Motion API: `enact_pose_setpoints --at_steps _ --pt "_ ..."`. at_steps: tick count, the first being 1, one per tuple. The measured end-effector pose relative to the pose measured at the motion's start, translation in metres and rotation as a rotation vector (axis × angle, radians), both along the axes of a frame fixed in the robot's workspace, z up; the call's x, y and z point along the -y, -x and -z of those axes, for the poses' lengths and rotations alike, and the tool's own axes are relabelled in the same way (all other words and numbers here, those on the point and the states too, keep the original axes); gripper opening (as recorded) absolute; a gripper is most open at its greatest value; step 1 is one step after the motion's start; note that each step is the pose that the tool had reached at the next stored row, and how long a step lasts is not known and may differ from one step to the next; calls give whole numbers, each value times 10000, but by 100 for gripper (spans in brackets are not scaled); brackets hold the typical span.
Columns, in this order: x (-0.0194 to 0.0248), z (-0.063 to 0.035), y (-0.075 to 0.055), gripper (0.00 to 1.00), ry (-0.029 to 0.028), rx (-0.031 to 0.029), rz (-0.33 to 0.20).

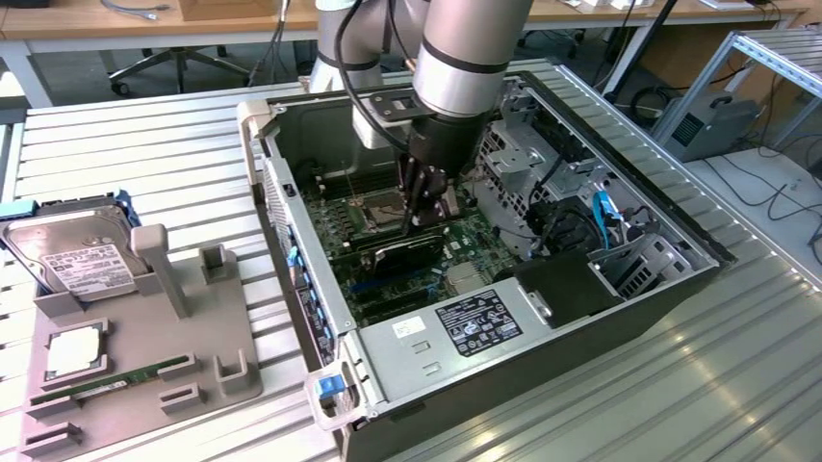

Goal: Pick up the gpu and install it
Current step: 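Press down on the gpu until it lock into place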

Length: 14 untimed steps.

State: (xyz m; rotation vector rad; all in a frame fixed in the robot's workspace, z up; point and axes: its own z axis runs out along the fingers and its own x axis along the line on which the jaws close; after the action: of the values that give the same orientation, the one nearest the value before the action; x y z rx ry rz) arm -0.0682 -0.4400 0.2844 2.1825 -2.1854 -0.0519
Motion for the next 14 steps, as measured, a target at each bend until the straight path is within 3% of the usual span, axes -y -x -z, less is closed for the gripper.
enact_pose_setpoints --at_steps 3,7,14 --pt "7 8 78 11 5 0 1" --pt "70 13 114 11 9 0 1" --pt "73 22 245 11 23 6 2"
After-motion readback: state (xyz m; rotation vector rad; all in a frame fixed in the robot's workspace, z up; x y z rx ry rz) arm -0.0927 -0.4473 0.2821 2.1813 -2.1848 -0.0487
